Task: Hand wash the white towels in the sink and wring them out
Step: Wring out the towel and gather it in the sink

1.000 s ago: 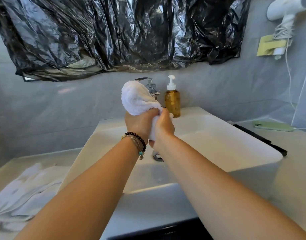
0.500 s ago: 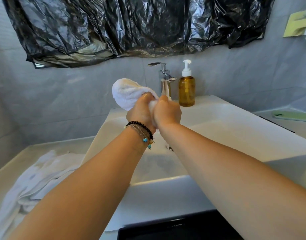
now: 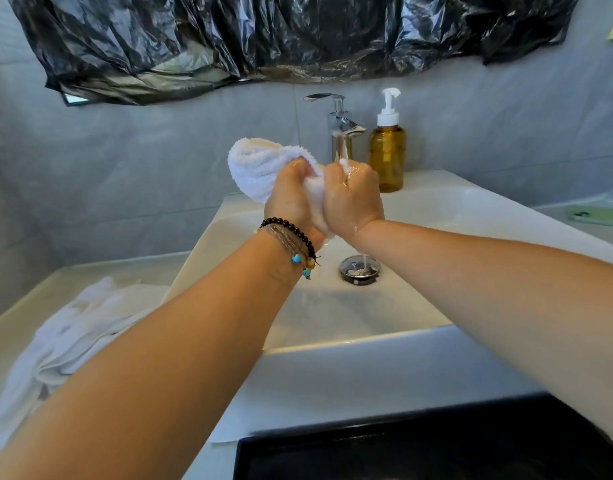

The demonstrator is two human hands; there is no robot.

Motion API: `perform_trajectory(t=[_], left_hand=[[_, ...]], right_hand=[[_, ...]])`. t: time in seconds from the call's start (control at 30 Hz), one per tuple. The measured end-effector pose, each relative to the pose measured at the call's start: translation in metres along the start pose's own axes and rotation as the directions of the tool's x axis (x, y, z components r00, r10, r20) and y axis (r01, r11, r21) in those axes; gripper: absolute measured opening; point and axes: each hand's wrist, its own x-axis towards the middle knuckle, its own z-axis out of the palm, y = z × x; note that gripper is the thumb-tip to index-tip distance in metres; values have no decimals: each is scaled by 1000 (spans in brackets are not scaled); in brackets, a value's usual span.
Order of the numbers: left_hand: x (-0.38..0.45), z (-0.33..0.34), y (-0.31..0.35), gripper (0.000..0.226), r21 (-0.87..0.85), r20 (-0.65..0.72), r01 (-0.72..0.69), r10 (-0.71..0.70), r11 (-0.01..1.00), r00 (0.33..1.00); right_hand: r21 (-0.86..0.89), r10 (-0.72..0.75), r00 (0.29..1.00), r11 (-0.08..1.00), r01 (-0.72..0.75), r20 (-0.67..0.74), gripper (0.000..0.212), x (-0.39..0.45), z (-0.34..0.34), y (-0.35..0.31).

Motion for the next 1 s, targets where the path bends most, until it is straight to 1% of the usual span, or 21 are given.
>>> perform_trajectory(t=[0.07,0.17,0.23,0.33,0.4,0.47,0.53,0.57,0.6,0.63,0.67,0.7,0.73,0.77,0.8,0.83,0.87,0.9,0.93,0.97,1.0], left_hand=[[1,-1,-1,82,19,20,21,-21,1000,1000],[3,-2,-3,85,50,27,36,-38,998,999],[4,-3,-6,74,72,11,38,-39,997,999],[6,-2,-13,34,145,-6,31,-31,989,1000],[8,-3,-15,28,177,4,42,-43,983,999],[13,-5,-13,27,211,16,34,-38,977,999],[19,-6,-10,24,209,35,31,-39,977,999],[23,-9,-9,19,214,33,13,-21,977,999],[28,-12,-7,17,213,20,-15,11,977,1000],[32,-14,-5,29,222,11,-43,41,974,999],[35,-17,-4,49,228,6,-59,59,972,998],[37,-18,-2,67,219,-1,-59,61,974,998],[40,-20,0,78,208,13,-47,45,977,999],[40,-20,1,83,204,30,-41,35,978,999],[39,-19,4,82,193,58,-40,29,980,998],[37,-17,6,74,181,87,-49,34,982,996],[36,-16,9,60,167,110,-71,53,983,992],[36,-17,11,46,150,121,-94,76,984,990],[37,-18,13,35,131,128,-105,88,986,988],[36,-20,15,25,112,132,-104,89,988,987],[37,-21,17,16,94,132,-98,85,991,988]], right_hand=[[-9,-42,998,999,42,49,30,2,-3,3],[-4,-74,993,997,74,95,31,3,-4,11],[-6,-73,991,997,74,114,32,3,-3,16],[3,-61,990,998,61,127,34,2,-4,26],[-8,-37,992,999,38,122,38,2,-5,30],[-72,-14,992,997,23,126,41,5,-2,27],[-140,50,981,990,-24,185,40,15,-2,21],[-132,131,957,986,-100,259,38,21,-5,18],[-134,235,899,971,-198,369,36,28,-11,17],[-168,324,804,946,-277,498,35,35,-22,17],[-210,382,685,922,-324,620,35,42,-34,19],[-222,404,575,905,-362,712,38,49,-46,21],[-195,400,497,889,-413,770,45,56,-57,22],[-137,382,464,867,-479,799,51,64,-66,24],[-50,369,477,829,-558,798,54,73,-73,27],[36,372,505,776,-629,779,52,77,-76,31],[67,414,533,741,-668,738,49,79,-75,36],[-30,476,578,788,-615,663,46,77,-72,44],[-283,527,620,845,-453,581,44,72,-68,50],[-590,558,647,782,-201,520,41,66,-64,53],[-764,552,664,643,45,504,41,62,-60,56]])
